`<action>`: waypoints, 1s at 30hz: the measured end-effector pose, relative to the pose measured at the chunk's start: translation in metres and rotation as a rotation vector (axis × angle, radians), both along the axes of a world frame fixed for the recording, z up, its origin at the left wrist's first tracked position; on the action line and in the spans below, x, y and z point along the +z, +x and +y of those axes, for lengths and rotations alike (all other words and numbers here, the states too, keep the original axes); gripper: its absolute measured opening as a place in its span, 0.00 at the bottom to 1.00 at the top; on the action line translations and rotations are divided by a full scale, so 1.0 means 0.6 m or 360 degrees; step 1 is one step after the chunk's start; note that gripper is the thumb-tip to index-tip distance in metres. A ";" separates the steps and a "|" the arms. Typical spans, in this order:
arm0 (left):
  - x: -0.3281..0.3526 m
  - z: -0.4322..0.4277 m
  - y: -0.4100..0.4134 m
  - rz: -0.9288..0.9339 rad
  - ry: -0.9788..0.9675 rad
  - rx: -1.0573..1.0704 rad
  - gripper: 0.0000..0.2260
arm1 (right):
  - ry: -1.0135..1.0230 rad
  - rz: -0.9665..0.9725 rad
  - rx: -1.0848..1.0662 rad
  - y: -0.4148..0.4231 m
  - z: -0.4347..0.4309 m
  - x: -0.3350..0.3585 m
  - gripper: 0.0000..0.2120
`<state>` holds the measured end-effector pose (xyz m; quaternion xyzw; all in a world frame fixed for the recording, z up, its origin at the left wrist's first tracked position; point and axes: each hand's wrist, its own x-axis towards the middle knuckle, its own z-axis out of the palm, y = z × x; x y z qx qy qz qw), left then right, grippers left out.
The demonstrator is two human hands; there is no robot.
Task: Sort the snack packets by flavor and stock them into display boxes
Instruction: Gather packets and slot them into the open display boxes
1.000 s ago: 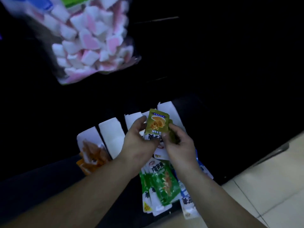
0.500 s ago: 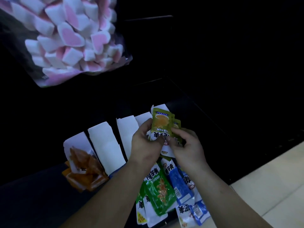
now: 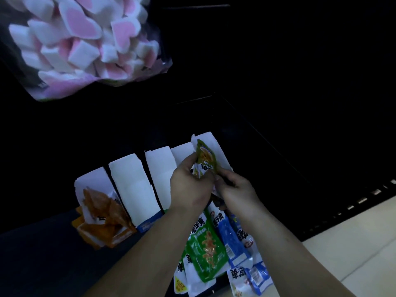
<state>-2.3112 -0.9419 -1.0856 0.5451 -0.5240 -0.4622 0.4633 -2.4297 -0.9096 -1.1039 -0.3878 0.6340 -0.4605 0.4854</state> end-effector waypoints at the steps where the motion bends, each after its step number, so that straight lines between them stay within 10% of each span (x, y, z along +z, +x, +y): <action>1: -0.001 -0.003 -0.004 -0.0002 -0.0011 -0.0027 0.23 | -0.0054 0.0027 -0.0025 -0.003 0.000 -0.001 0.13; 12: -0.022 0.022 0.006 0.0212 0.0044 -0.0062 0.15 | -0.0239 0.0836 0.0162 -0.025 0.036 0.011 0.21; 19: -0.016 0.014 -0.004 0.0274 0.0070 -0.0099 0.16 | -0.0102 0.0554 0.0156 -0.020 0.013 0.011 0.21; 25: -0.026 0.006 0.007 0.0174 0.0085 -0.0016 0.15 | -0.0031 0.1595 0.0148 -0.004 0.009 0.027 0.26; 30: -0.040 0.033 0.041 0.0005 -0.0059 0.0005 0.16 | -0.0353 0.1699 -0.0046 -0.002 0.037 0.028 0.23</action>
